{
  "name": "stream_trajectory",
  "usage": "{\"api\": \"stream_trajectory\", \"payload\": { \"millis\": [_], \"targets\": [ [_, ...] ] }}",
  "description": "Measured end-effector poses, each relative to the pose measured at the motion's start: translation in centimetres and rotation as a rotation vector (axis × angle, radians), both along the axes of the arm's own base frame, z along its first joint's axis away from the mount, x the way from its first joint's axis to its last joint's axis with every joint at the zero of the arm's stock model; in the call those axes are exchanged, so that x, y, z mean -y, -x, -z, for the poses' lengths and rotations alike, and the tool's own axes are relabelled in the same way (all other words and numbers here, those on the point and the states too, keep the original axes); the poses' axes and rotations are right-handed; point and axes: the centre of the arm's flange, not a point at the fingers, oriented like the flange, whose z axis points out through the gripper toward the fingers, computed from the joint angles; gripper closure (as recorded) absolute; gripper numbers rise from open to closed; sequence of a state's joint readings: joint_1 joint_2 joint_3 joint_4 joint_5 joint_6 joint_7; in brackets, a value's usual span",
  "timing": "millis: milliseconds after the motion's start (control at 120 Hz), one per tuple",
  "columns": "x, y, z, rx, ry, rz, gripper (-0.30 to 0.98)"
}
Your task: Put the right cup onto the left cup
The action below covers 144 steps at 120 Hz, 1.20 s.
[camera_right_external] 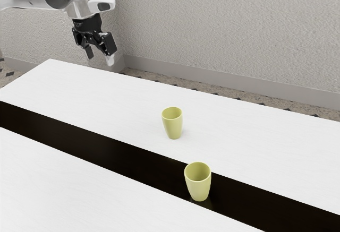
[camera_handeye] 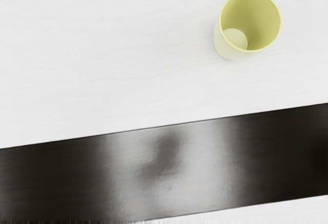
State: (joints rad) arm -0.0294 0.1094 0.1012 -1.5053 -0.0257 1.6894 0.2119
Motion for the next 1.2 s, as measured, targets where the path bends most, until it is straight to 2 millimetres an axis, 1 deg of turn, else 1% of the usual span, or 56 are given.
{"api": "stream_trajectory", "payload": {
  "millis": [242, 333, 392, 458, 542, 617, 675, 750, 783, 858, 942, 1058, 1133, 1200],
  "targets": [
    [0.1, -0.1, 0.1, -0.002, 0.001, 0.000, 0.00],
    [0.6, 0.0, 0.4, -0.010, 0.006, 0.010, 0.00],
    [2.2, 0.0, 1.7, -0.036, 0.013, 0.035, 0.00],
    [4.7, 0.0, 3.1, -0.062, 0.022, 0.077, 0.00],
    [7.8, 0.3, 5.3, -0.098, 0.038, 0.118, 0.00],
    [9.7, 0.4, 6.6, -0.107, 0.051, 0.138, 0.00],
    [11.3, 0.4, 8.1, -0.115, 0.064, 0.150, 0.00],
    [13.7, 0.3, 9.2, -0.114, 0.070, 0.168, 0.00],
    [14.5, 0.2, 10.1, -0.119, 0.072, 0.172, 0.00],
    [16.1, 0.6, 12.3, -0.127, 0.076, 0.175, 0.00],
    [18.0, 2.0, 14.5, -0.130, 0.076, 0.182, 0.00],
    [19.8, 2.9, 16.7, -0.125, 0.076, 0.180, 0.00],
    [20.3, 2.9, 18.0, -0.114, 0.078, 0.169, 0.00],
    [21.3, 2.6, 19.5, -0.105, 0.083, 0.169, 0.00]
  ]
}}
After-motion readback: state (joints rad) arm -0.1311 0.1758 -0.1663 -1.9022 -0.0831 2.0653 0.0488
